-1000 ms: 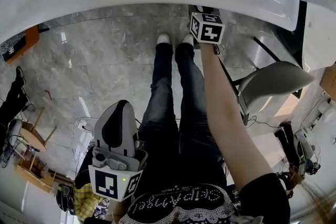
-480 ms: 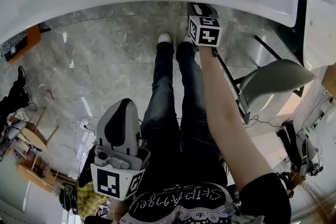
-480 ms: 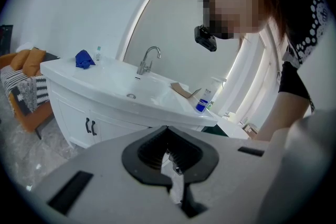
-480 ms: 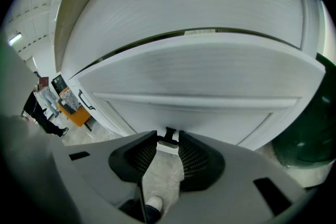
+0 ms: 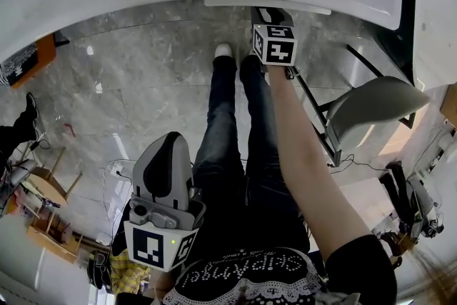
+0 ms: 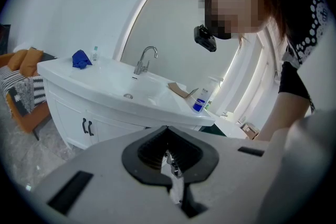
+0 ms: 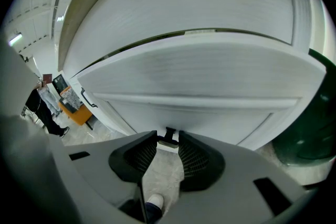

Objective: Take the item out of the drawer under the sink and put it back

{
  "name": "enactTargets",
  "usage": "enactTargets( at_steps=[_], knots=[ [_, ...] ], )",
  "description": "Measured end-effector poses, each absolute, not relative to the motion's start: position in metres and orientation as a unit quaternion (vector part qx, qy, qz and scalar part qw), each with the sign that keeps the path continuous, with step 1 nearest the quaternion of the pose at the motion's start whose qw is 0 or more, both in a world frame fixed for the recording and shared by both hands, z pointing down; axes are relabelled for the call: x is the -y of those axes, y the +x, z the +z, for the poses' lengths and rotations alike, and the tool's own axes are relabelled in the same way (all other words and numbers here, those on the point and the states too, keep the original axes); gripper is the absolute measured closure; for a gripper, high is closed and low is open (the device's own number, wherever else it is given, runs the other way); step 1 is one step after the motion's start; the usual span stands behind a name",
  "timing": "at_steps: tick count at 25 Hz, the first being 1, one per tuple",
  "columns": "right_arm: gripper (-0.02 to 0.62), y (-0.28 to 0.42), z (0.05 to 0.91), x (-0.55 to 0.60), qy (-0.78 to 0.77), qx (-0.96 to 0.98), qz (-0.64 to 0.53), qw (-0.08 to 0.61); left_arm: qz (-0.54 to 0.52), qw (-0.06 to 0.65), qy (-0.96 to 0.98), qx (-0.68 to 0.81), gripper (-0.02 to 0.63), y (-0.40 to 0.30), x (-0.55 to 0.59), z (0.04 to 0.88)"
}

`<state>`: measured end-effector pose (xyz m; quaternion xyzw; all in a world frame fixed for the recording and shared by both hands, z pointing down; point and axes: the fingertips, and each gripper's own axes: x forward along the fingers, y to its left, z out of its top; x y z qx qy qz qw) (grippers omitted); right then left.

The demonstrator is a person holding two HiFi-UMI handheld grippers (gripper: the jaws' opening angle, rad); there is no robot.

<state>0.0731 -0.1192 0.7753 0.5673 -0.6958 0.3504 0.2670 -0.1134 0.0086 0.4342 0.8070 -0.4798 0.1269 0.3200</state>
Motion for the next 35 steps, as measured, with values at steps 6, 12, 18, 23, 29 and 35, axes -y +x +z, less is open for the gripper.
enactTargets(
  at_steps=[6,12,18,23,29,35],
  knots=[
    [0.459,0.072,0.776,0.11,0.564,0.697,0.35,0.271,0.126,0.321,0.809,0.477,0.603,-0.111,-0.008,0.433],
    [0.459,0.069,0.778,0.099,0.561,0.698,0.349,0.276,0.125,0.322,0.81,0.473,0.603,-0.11,-0.012,0.435],
    [0.459,0.067,0.778,0.088,0.563,0.696,0.349,0.277,0.121,0.321,0.814,0.469,0.603,-0.109,-0.015,0.432],
    [0.459,0.066,0.778,0.077,0.559,0.699,0.349,0.279,0.121,0.319,0.817,0.465,0.603,-0.107,-0.02,0.431],
    [0.459,0.063,0.777,0.062,0.559,0.701,0.348,0.275,0.123,0.32,0.818,0.462,0.603,-0.108,-0.024,0.431],
    [0.46,0.062,0.776,0.051,0.558,0.707,0.342,0.268,0.119,0.321,0.82,0.459,0.603,-0.107,-0.027,0.43]
  ],
)
